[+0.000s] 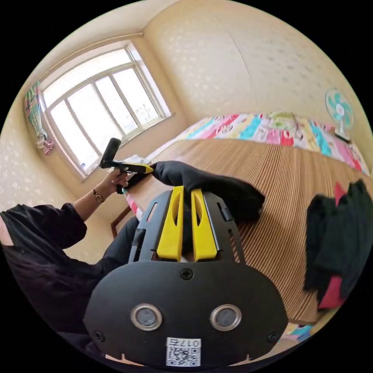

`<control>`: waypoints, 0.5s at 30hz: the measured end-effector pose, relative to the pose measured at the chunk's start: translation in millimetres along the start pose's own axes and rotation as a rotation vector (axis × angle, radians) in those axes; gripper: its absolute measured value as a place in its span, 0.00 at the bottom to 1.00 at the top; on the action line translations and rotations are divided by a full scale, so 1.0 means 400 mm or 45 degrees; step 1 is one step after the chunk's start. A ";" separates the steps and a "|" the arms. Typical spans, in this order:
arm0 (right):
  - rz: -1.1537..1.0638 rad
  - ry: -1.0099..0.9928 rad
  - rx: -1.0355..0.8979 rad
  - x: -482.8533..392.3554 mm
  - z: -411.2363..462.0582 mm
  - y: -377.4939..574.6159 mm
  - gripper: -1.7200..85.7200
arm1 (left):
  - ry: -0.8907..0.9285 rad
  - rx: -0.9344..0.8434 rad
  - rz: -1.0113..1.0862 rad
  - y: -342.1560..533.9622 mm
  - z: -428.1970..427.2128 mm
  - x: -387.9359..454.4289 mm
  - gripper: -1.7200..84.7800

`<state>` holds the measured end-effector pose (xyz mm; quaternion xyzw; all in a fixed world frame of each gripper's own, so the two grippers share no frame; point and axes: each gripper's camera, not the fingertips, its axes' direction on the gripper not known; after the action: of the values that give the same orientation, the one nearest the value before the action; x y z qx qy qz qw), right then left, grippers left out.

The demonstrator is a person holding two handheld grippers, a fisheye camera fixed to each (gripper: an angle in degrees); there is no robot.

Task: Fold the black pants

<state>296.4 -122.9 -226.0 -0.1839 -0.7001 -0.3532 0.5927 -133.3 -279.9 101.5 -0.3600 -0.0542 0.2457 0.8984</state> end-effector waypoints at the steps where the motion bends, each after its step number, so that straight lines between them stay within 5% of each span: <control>1: 0.083 -0.083 -0.125 0.034 0.076 0.120 0.05 | 0.009 -0.112 -0.059 0.087 0.090 -0.039 0.07; 6: 0.327 -0.110 -0.461 0.061 0.159 0.475 0.07 | 0.362 -0.254 -0.253 0.333 0.226 -0.152 0.10; 15: 0.569 -0.257 0.067 0.287 -0.018 0.288 0.23 | 0.412 0.231 -0.398 0.040 0.042 -0.384 0.20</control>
<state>353.0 -67.7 -83.7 -0.3529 -0.7069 -0.1748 0.5876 -278.5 -333.3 115.1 -0.2996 0.0577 0.0468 0.9512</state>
